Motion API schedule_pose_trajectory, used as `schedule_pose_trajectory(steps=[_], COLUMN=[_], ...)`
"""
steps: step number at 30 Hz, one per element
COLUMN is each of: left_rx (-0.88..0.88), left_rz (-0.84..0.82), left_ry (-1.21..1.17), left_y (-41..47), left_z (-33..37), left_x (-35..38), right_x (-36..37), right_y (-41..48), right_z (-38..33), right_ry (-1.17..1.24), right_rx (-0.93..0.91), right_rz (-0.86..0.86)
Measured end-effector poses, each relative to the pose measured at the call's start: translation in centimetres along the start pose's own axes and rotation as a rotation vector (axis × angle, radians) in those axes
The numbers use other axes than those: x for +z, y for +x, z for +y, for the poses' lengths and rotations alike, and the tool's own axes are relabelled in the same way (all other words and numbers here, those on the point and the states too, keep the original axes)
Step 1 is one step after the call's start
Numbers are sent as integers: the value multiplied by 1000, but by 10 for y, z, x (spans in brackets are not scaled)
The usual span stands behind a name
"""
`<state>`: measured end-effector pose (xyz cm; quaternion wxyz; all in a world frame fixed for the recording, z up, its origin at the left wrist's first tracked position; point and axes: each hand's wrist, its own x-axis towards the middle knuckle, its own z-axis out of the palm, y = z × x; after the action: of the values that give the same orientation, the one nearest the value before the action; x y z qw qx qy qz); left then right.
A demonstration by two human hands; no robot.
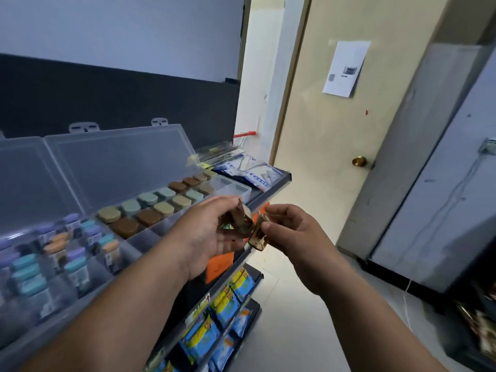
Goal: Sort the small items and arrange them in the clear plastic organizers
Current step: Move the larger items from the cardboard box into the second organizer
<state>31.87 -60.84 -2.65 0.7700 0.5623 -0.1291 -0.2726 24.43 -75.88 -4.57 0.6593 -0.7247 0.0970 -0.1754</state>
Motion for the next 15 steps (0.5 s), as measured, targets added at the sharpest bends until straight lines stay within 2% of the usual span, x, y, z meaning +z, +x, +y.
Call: schedule_pose_trajectory(steps=[7, 10, 15], left_rx=[-145, -138, -27], left_rz=[-15, 26, 147], left_ry=[-157, -142, -97], left_y=[56, 78, 118], left_z=[9, 15, 19], left_x=[6, 6, 6], right_x=[-26, -32, -43], right_y=[65, 99, 166], right_z=[13, 18, 25], right_ry=[170, 213, 176], right_rx=[34, 47, 28], right_rz=[-23, -79, -192])
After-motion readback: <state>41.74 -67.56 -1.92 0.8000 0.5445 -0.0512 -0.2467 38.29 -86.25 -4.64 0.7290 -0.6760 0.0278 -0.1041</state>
